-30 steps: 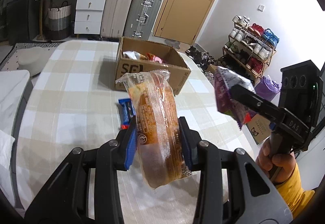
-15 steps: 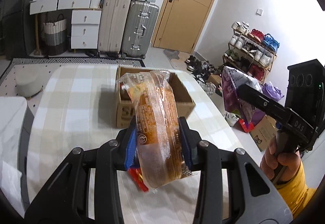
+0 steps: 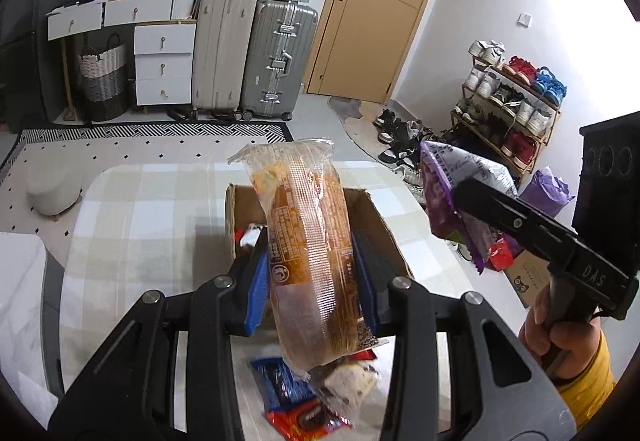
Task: Organize snacks
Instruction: 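Carry the bread roll bag and white-purple chip bag over the cardboard box, then open both tools to drop the two bags into the box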
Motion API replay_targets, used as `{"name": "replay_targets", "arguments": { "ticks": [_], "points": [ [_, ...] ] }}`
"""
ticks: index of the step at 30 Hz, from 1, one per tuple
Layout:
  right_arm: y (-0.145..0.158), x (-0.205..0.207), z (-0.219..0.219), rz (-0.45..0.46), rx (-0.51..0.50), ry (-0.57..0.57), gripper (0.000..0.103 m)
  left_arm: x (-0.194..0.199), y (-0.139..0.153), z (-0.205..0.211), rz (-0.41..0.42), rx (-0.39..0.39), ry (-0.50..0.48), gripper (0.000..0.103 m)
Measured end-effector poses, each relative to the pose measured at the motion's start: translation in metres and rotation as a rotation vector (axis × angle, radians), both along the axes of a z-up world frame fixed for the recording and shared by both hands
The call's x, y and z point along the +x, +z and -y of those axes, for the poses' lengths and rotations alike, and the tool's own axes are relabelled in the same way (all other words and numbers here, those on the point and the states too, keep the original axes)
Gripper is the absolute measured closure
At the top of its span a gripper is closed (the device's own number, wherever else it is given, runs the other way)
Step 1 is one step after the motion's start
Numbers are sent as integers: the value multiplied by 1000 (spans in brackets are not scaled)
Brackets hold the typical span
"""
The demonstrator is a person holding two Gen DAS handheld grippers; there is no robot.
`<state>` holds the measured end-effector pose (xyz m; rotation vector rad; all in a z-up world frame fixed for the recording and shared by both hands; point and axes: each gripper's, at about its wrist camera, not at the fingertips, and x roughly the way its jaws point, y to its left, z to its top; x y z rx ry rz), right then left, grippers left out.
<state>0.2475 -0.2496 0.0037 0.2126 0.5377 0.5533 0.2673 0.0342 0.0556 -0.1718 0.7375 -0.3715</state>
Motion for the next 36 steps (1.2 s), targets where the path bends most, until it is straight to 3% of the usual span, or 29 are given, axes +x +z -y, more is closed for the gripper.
{"name": "replay_targets", "arguments": {
  "ticks": [8, 18, 27, 36],
  "points": [
    [-22, 55, -5, -75, -48, -23, 52, 76, -24, 25, -63, 25, -7, 68],
    [-64, 99, 0, -176, -64, -50, 52, 150, -75, 44, -149, 29, -10, 68],
    [-79, 104, -2, -199, -86, -48, 52, 182, -105, 53, -179, 33, -2, 68],
    [-87, 111, -5, -220, -90, -46, 52, 193, -112, 50, -164, 48, 9, 68]
  ]
}}
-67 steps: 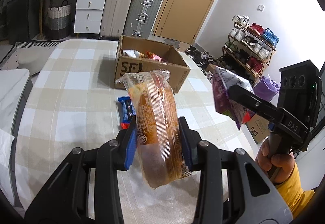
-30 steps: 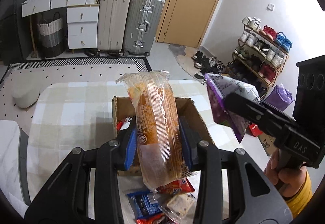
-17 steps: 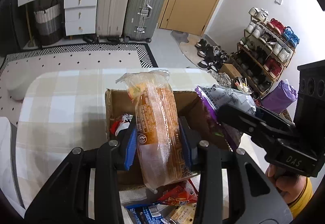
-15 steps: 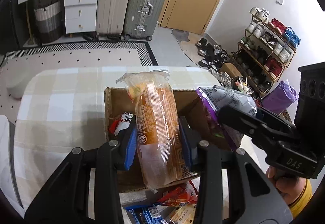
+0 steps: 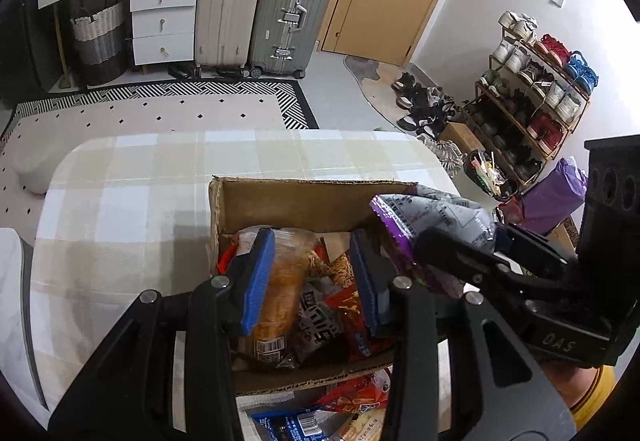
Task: Organize snacks
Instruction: 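Open both tools to drop the two bags into the box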
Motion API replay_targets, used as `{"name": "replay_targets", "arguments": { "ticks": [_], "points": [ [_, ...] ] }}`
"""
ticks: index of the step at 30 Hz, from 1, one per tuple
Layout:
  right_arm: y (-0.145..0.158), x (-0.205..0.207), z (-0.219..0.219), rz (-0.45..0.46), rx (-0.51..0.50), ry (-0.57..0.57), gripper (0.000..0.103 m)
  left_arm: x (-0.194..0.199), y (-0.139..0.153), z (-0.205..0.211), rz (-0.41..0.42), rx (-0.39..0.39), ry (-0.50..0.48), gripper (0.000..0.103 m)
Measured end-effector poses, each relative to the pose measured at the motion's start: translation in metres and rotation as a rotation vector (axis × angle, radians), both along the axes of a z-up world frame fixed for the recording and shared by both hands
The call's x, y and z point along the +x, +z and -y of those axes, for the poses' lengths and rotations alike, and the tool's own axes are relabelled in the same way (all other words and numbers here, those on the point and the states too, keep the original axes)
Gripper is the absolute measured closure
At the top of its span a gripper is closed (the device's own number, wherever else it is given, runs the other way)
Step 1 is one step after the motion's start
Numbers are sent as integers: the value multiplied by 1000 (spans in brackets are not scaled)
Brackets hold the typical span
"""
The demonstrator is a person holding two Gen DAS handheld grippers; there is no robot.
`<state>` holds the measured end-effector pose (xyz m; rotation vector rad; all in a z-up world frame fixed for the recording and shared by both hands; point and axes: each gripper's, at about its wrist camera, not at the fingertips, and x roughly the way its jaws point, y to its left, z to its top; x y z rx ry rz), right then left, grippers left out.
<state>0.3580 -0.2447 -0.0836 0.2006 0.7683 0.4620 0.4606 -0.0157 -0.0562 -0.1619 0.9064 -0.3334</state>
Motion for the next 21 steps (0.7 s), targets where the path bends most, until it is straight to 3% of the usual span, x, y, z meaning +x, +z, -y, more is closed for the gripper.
{"name": "replay_targets", "arguments": {
  "ticks": [14, 21],
  "points": [
    [-15, 12, -15, -58, -49, 0, 50, -47, -10, -31, -6, -17, 37, 64],
    [-18, 14, -23, -69, -71, 3, 44, -73, -3, -40, -4, -16, 55, 51]
  ]
}}
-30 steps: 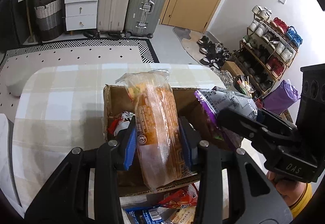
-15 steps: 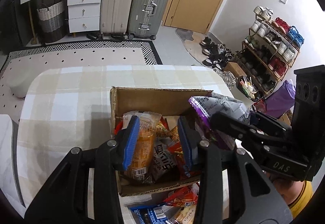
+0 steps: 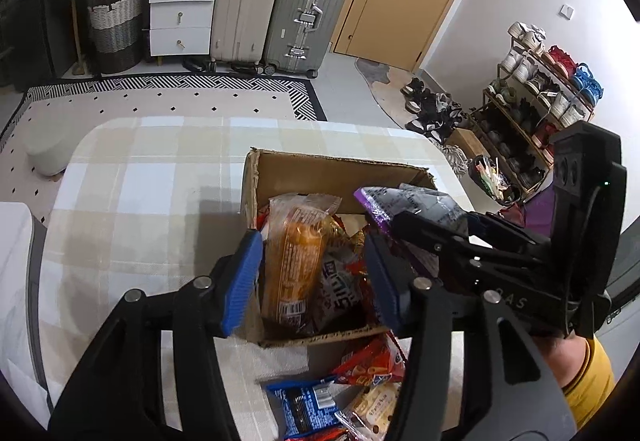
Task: Organize snacks
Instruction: 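Open both tools to drop the two bags into the box, then move both tools back toward the remaining snack packets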
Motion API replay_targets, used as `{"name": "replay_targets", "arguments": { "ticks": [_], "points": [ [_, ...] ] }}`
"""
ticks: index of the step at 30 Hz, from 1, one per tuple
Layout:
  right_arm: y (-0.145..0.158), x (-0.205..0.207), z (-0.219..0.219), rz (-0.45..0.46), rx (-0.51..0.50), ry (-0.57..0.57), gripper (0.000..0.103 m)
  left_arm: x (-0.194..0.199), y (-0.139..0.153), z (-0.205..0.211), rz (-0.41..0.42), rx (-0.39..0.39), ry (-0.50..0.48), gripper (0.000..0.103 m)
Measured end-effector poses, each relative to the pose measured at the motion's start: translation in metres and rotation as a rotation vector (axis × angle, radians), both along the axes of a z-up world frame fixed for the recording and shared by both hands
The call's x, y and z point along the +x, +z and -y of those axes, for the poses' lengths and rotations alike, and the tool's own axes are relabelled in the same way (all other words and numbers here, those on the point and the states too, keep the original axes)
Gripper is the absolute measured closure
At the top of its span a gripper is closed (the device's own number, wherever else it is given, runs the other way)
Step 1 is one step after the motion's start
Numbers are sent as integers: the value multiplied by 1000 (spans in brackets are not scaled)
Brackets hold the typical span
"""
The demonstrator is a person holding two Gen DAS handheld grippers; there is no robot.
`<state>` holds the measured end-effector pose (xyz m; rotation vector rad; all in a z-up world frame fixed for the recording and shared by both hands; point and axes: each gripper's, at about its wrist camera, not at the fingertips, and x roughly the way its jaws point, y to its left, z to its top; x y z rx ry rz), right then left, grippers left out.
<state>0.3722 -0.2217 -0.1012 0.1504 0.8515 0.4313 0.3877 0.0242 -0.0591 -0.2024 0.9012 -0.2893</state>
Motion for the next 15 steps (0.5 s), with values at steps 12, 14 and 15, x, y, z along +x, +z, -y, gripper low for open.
{"name": "replay_targets", "arguments": {
  "ticks": [12, 14, 15],
  "points": [
    [36, -42, 9, 107, 3, -10, 30, -64, 30, -4, 48, 29, 18, 39],
    [44, -57, 11, 133, 9, -9, 30, -80, 36, -4, 65, 37, 32, 34],
    [46, -64, 11, 141, 12, -7, 30, -87, 38, -4, 73, 38, 35, 33]
  ]
}}
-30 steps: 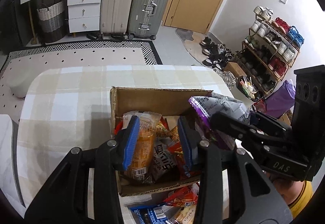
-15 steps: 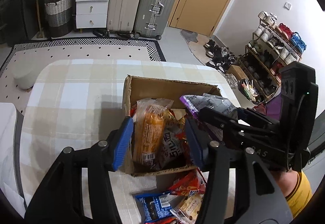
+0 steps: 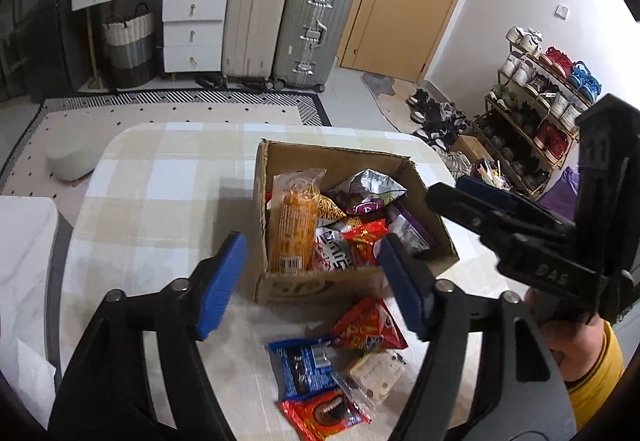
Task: Organize snacks
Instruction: 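Move both tools back toward the remaining snack packets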
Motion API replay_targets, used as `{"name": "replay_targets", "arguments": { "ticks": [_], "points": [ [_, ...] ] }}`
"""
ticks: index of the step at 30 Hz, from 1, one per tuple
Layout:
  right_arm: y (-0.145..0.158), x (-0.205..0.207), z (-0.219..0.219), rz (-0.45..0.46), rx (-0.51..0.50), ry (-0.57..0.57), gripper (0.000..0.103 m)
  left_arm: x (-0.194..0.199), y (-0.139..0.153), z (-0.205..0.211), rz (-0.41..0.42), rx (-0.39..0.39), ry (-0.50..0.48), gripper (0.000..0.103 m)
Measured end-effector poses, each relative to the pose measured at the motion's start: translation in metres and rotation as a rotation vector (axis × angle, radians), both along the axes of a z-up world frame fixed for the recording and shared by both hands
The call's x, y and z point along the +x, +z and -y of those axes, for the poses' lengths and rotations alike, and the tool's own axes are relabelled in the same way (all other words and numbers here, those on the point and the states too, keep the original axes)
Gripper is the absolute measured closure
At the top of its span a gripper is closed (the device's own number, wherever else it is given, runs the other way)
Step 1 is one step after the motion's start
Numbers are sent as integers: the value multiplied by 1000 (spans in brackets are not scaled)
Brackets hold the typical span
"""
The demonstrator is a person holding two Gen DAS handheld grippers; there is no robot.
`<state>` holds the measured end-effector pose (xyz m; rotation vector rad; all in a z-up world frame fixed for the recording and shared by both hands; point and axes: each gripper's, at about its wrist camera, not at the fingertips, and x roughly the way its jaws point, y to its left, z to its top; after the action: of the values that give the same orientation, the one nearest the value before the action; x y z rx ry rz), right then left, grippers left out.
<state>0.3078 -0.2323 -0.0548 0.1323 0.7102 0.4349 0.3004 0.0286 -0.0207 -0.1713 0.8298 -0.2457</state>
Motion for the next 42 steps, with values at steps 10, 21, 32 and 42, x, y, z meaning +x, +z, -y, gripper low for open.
{"name": "replay_targets", "arguments": {
  "ticks": [10, 21, 32, 42],
  "points": [
    [30, -97, 6, 155, 29, 19, 19, -84, 20, -2, 54, 0, 28, 24],
    [47, -196, 12, 319, 100, 39, 5, -185, 42, -11, 158, 53, 86, 18],
    [36, -246, 13, 363, 125, 39, 1, -243, 42, -36, 178, 12, 107, 12],
    [-1, -255, 11, 317, 97, 22, 1, -249, -3, -36, 144, 45, 120, 1]
  ]
}}
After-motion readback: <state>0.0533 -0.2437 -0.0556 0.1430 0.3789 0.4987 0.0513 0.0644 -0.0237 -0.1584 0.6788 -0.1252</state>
